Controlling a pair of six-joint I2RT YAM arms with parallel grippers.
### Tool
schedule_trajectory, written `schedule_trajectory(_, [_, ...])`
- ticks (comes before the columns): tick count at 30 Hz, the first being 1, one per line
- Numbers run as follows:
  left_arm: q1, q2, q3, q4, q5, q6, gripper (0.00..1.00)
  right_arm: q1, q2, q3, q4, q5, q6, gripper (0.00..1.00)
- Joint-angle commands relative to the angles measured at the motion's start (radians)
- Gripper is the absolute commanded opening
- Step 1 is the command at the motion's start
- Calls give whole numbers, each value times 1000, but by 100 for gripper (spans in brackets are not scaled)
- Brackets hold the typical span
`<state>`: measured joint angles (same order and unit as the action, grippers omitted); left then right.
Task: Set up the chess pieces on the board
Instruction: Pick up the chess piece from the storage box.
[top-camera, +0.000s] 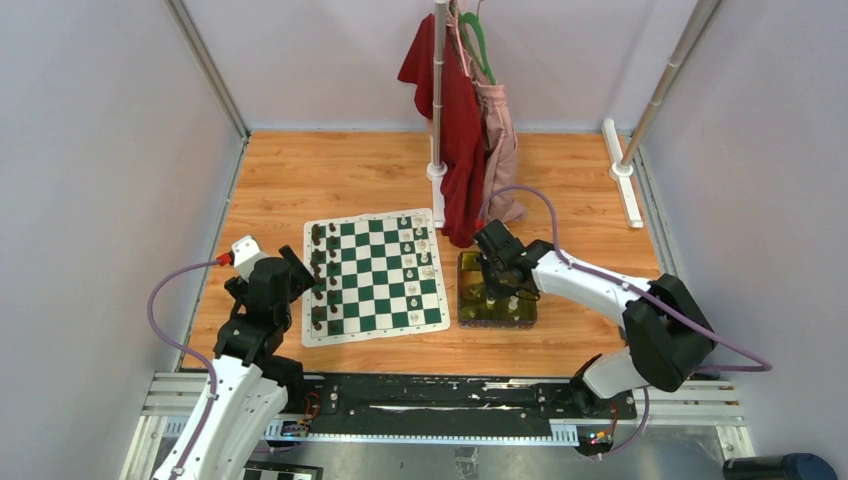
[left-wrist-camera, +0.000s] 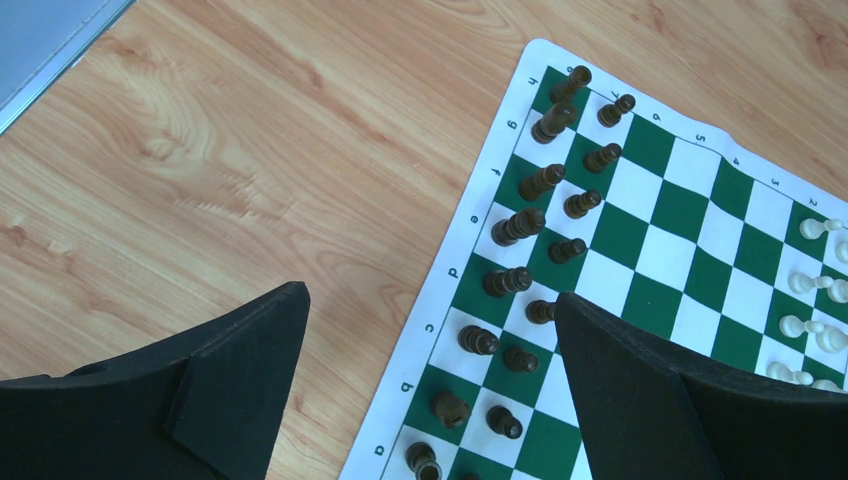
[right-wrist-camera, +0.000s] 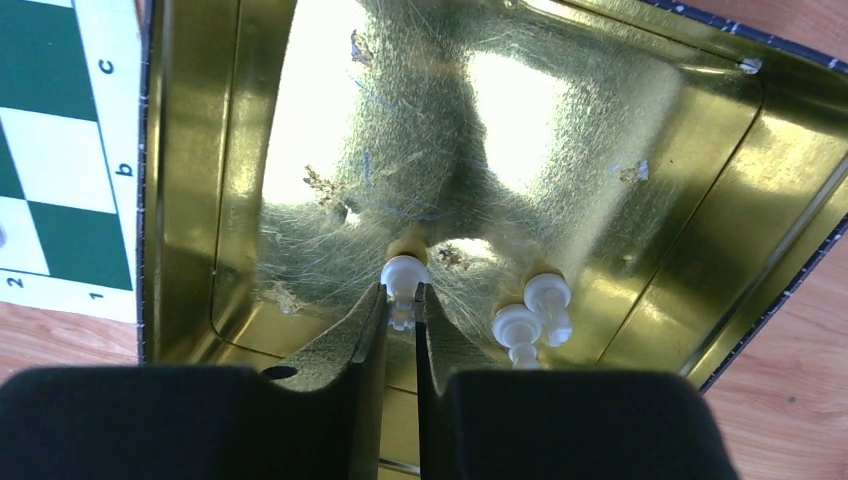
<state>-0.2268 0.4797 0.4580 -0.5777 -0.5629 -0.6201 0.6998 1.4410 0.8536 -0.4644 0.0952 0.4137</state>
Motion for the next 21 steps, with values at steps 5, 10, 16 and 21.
schedule_trajectory(5, [-8,-13,-7,-7,-30,-10,100,-18,-59,48,-29,-27,-21,0])
schedule_trajectory(10, [-8,-16,-7,-7,-30,-10,100,-18,-78,75,-45,-34,-32,0])
schedule_trajectory(16, [-8,-20,-9,-7,-32,-12,100,5,-104,112,-76,-38,-56,0])
schedule_trajectory(21, [-8,-27,-10,-5,-31,-12,100,65,-101,171,-121,0,-72,0])
